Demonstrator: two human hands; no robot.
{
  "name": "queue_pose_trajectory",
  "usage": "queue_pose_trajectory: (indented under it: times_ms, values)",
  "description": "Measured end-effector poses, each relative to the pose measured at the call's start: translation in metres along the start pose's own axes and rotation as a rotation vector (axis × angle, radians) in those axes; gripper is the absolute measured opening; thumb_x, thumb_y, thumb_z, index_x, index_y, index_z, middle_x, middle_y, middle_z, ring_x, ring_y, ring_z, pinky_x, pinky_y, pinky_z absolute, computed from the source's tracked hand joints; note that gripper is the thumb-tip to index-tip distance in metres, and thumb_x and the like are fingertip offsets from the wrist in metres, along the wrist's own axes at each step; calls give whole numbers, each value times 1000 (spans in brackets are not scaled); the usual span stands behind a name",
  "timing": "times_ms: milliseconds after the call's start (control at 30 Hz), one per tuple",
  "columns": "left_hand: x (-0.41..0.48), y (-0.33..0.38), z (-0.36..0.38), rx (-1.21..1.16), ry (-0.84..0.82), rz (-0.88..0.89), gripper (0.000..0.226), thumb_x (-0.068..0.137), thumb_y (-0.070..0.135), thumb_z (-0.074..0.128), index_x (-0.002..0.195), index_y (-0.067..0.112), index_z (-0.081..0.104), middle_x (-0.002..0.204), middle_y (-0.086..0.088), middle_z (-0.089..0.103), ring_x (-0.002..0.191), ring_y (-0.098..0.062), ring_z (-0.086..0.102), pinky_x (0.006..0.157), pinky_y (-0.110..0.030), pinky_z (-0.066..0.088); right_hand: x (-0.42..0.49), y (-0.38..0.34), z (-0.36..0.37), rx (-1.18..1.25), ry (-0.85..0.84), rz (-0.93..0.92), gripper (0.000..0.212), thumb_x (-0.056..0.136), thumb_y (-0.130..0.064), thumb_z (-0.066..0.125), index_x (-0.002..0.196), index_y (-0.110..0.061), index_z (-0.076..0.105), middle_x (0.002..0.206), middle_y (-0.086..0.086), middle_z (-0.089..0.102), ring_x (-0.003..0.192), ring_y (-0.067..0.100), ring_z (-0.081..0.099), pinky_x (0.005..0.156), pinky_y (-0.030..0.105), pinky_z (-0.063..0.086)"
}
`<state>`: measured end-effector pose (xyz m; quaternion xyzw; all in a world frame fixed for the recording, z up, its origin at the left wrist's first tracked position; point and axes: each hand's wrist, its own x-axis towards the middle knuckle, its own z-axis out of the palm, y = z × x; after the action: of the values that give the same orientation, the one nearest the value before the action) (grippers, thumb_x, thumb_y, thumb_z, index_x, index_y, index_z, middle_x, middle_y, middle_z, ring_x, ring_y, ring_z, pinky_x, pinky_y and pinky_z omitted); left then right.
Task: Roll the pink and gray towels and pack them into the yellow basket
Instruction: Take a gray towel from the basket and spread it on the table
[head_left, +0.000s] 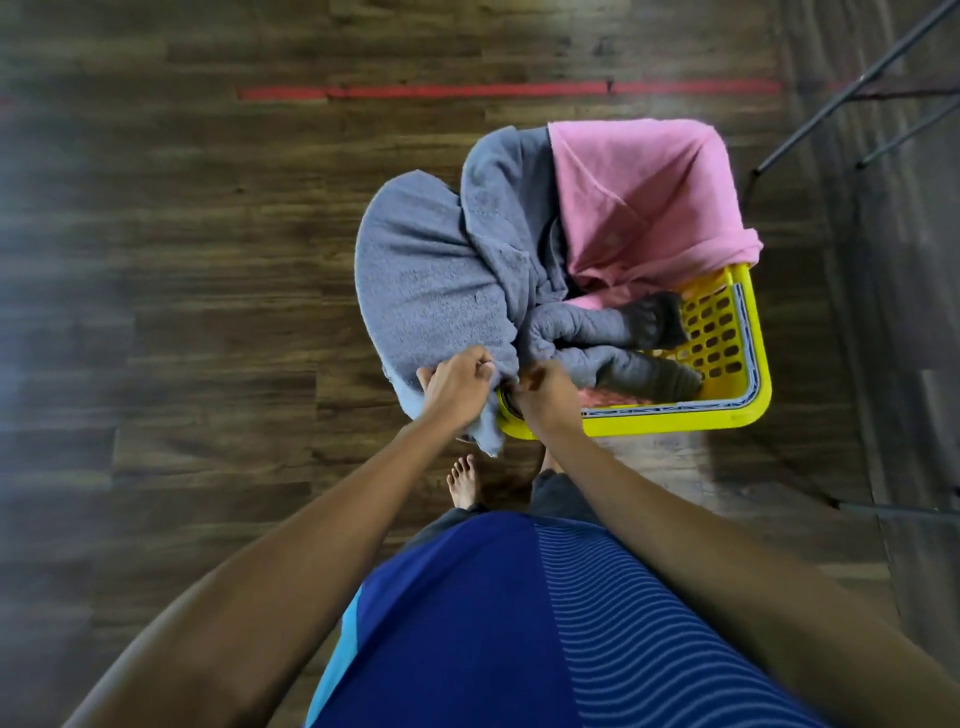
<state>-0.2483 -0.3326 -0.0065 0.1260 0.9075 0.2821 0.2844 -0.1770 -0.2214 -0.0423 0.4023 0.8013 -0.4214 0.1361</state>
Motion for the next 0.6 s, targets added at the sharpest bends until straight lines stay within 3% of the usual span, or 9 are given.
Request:
queue_pose_trajectory:
  times_ms: [67, 167, 233, 333, 467, 600]
  values:
    - [5, 3, -6, -23, -19, -27, 18, 98, 21, 41, 91, 18, 57, 74, -1, 59, 91, -26, 55, 79, -34, 18, -7, -2, 1, 99, -139, 53, 11, 80, -13, 62, 88, -8, 67, 81, 7, 66, 82, 24, 61, 69, 31, 43]
    - [12, 8, -9, -39, -44, -53, 17, 98, 23, 43, 89, 23, 58, 77, 2, 60, 88, -20, 54, 82, -35, 20, -20, -8, -2, 184, -328, -18, 12, 78, -8, 65, 90, -7, 66, 78, 3, 66, 73, 17, 60, 63, 26, 46]
    - [13, 9, -8, -53, -61, -54, 16, 97, 24, 45, 89, 24, 59, 79, 4, 60, 88, -19, 54, 83, -35, 21, -22, -11, -4, 242, -340, -23, 6, 82, -15, 68, 85, -11, 64, 71, -3, 61, 62, 7, 54, 56, 18, 39]
    - [12, 9, -8, -67, -64, -40, 16, 98, 25, 48, 88, 24, 61, 80, 6, 61, 88, -17, 53, 84, -34, 21, -21, -15, -4, 299, -329, 11, 15, 85, -16, 69, 73, -12, 62, 63, -4, 55, 56, 5, 48, 49, 12, 35]
    - [8, 4, -12, -89, 12, -9, 12, 95, 24, 54, 88, 26, 64, 83, 11, 63, 87, -11, 52, 85, -34, 23, -29, -10, -6, 490, -346, 50, 17, 81, -11, 73, 96, -5, 71, 88, 7, 70, 81, 17, 64, 73, 25, 48]
    - [-9, -17, -7, -99, 139, 119, 15, 89, 12, 57, 93, 25, 62, 96, 10, 60, 95, -12, 53, 89, -36, 34, -34, -17, -15, 790, -388, 246, 8, 86, -4, 66, 83, -12, 65, 93, 7, 68, 91, 19, 61, 85, 36, 44]
